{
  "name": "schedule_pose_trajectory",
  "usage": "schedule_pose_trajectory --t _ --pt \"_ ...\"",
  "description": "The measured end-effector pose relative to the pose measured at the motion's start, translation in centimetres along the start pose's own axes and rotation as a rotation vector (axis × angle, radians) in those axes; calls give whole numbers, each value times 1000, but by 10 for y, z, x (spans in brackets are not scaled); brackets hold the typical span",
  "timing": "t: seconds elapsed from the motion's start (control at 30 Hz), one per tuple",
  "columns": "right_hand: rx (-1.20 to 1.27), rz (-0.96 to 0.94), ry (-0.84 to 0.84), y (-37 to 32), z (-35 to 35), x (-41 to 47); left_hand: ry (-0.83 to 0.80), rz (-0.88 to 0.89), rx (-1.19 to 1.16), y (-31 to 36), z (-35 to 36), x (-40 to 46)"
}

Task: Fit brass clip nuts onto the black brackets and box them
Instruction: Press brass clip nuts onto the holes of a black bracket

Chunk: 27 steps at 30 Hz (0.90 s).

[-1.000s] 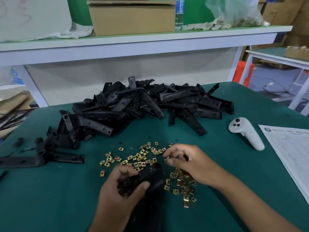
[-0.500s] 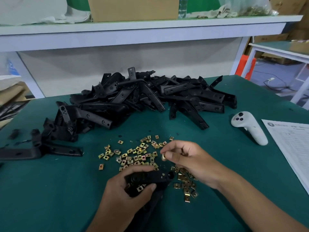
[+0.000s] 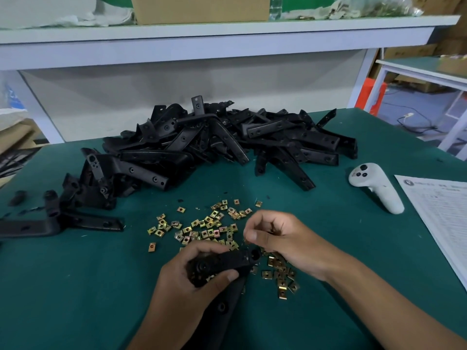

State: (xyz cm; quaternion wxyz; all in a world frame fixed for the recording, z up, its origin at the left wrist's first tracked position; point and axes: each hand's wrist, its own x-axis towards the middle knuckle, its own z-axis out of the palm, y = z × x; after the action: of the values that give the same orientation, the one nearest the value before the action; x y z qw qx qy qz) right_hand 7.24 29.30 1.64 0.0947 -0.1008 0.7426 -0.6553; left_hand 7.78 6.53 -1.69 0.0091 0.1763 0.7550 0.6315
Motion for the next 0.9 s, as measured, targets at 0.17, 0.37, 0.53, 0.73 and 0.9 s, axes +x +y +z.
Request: schedule_pose_trajectory --t 0.17,0.37,0.53,0.73,0.9 --pt "-9 -8 3 -1 1 1 1 -22 -15 0 0 -1" --pt "1 -21 7 -3 2 0 -9 -33 -15 2 0 -2" --pt "-7 -14 7 -3 3 0 6 -45 -29 3 0 -2" --pt "-46 -14 -7 -6 2 -1 -11 -36 -6 3 1 -3" --pt "-23 -40 78 -9 -3 -1 -7 -30 -38 6 0 -3"
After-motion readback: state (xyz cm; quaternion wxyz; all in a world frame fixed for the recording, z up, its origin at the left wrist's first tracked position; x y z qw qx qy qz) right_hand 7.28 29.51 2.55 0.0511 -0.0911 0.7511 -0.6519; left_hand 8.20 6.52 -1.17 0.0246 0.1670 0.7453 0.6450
